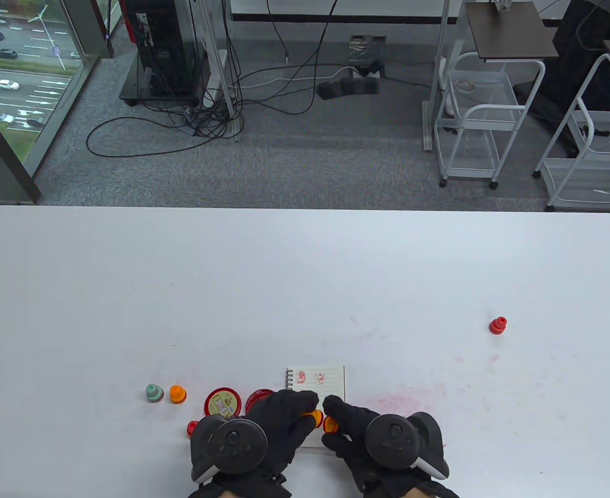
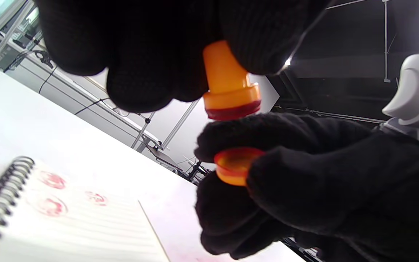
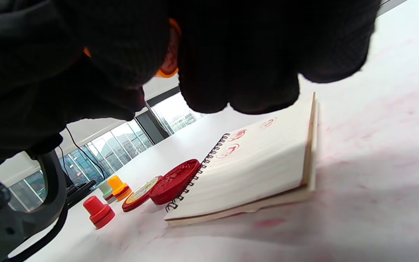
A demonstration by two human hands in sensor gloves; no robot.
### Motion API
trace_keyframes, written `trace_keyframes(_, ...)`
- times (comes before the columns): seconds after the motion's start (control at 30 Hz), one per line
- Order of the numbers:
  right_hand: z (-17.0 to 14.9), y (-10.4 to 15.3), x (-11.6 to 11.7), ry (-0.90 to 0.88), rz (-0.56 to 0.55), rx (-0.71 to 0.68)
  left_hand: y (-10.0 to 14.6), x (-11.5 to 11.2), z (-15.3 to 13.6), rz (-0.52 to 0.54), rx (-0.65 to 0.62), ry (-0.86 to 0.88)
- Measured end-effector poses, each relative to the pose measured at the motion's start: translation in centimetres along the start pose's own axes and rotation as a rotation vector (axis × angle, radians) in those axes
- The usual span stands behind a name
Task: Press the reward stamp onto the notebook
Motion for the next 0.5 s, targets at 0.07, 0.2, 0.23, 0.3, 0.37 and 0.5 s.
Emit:
trace_keyframes(0.07, -0.3, 0.1, 0.0, 0.011, 0.003, 0.015, 0.1, 0.3, -0.1, -0.003, -0.005, -0.032)
trace_keyframes(0.2, -1.7, 0.2, 0.1, 0.071, 0.023, 0.083, 0.3, 1.1, -0.6, -0.008, 0.002, -0.114)
trace_keyframes(0.23, -2.3, 0.2, 0.1, 0.094, 0.037, 0.111, 0.3, 1.3, -0.8, -0.008, 0.006, -0.137)
trace_keyframes(0.3, -3.0, 0.3, 0.0, 0.131, 0.063, 0.136, 0.4, 1.6, -1.0, -0.009, 0.017, -0.165)
trace_keyframes(0.37, -3.7, 0.4, 0.1, 0.166, 0.091, 0.166, 0.4, 1.9, -1.4, -0.025, 0.04, -0.191)
trace_keyframes(0.5, -5.2, 0.5, 1.1, 0.234, 0.171, 0.236, 0.6, 2.0, -2.0, -0.037, 0.093, -0.244)
Point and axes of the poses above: the tracker on the back of each hand, its own z axis roughly to the thumb side, its own y axis roughly from the fingertips to the wrist, x = y × z, the point moved 2 cm from there along -y, roughly from the wrist to the fingertips, and after that the axes turned 8 degrees about y, right-handed, at the moved point
